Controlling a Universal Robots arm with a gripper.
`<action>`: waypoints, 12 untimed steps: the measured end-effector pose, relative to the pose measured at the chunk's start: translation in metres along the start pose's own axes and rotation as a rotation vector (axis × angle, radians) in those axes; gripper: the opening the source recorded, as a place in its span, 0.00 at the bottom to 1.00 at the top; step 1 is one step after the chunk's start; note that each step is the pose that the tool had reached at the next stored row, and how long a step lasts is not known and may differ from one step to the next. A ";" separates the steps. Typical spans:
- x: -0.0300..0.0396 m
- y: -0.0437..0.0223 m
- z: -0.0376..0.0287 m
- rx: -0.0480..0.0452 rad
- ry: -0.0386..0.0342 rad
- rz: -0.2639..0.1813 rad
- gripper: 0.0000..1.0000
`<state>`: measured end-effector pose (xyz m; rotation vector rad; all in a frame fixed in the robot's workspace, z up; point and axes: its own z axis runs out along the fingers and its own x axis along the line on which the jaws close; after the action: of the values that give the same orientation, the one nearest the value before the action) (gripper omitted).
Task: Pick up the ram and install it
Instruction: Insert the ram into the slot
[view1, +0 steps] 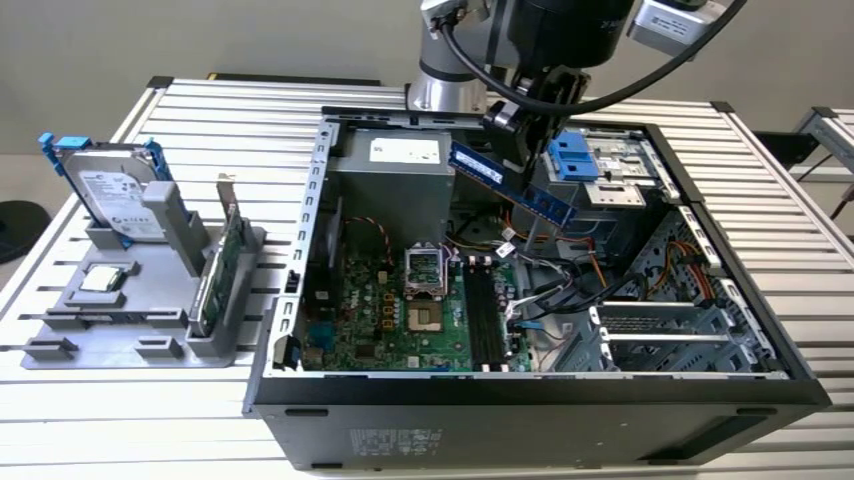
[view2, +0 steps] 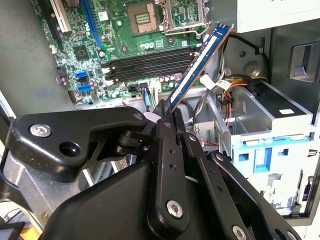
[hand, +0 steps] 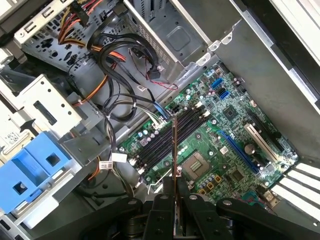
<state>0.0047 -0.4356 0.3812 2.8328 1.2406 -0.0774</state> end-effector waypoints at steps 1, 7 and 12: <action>0.0000 0.0000 0.0000 0.0000 0.0000 0.000 0.00; 0.0000 0.0000 0.0000 0.0000 0.0000 0.000 0.00; 0.0000 0.0000 0.0000 0.0006 -0.0002 0.008 0.00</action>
<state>0.0047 -0.4355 0.3812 2.8380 1.2292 -0.0777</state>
